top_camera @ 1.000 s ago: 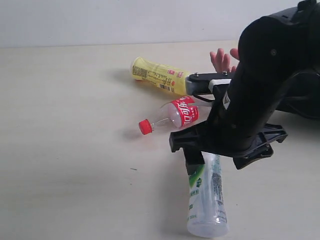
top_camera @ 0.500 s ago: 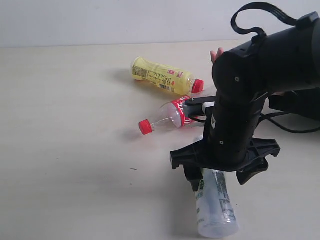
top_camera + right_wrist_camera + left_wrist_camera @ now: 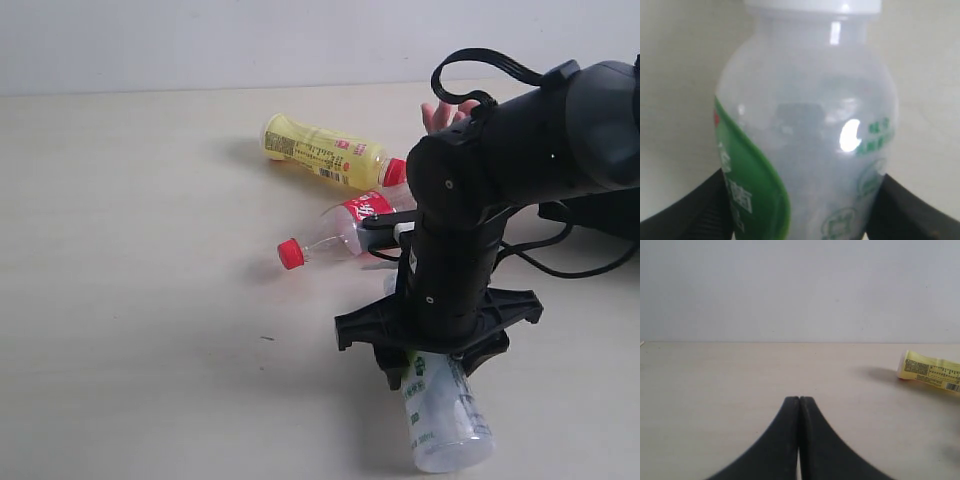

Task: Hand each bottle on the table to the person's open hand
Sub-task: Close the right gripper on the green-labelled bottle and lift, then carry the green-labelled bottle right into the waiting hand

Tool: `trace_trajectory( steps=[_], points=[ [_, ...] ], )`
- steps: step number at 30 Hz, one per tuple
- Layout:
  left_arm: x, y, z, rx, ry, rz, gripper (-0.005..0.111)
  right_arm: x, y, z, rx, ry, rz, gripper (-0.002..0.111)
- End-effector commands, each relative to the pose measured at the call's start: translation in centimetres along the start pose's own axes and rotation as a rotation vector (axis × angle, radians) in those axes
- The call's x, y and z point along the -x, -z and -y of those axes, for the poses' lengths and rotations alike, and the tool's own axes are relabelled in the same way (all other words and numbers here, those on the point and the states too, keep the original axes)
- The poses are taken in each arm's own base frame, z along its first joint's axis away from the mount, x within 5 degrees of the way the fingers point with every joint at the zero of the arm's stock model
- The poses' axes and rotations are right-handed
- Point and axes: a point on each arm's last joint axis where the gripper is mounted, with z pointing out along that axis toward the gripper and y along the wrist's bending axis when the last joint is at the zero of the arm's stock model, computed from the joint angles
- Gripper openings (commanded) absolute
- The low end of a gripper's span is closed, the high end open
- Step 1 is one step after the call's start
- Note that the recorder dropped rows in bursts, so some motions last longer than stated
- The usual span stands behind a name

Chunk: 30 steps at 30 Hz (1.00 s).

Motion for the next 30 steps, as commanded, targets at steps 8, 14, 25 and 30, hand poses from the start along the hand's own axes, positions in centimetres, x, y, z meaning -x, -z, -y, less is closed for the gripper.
trace_trajectory(
  steps=[8, 14, 25, 30],
  points=[
    [-0.1, 0.0, 0.0, 0.002, 0.009, 0.004, 0.000, -0.1, 0.2, 0.1, -0.028, 0.144, -0.008, 0.000],
    [-0.1, 0.0, 0.0, 0.002, 0.009, 0.004, 0.000, -0.2, 1.8, 0.4, -0.034, 0.191, 0.055, 0.000],
    [-0.1, 0.0, 0.0, 0.002, 0.009, 0.004, 0.000, -0.6, 9.4, 0.9, -0.036, 0.301, 0.156, 0.000],
    [-0.1, 0.0, 0.0, 0.002, 0.009, 0.004, 0.000, -0.1, 13.6, 2.8, -0.022, 0.240, 0.250, 0.000]
  ],
)
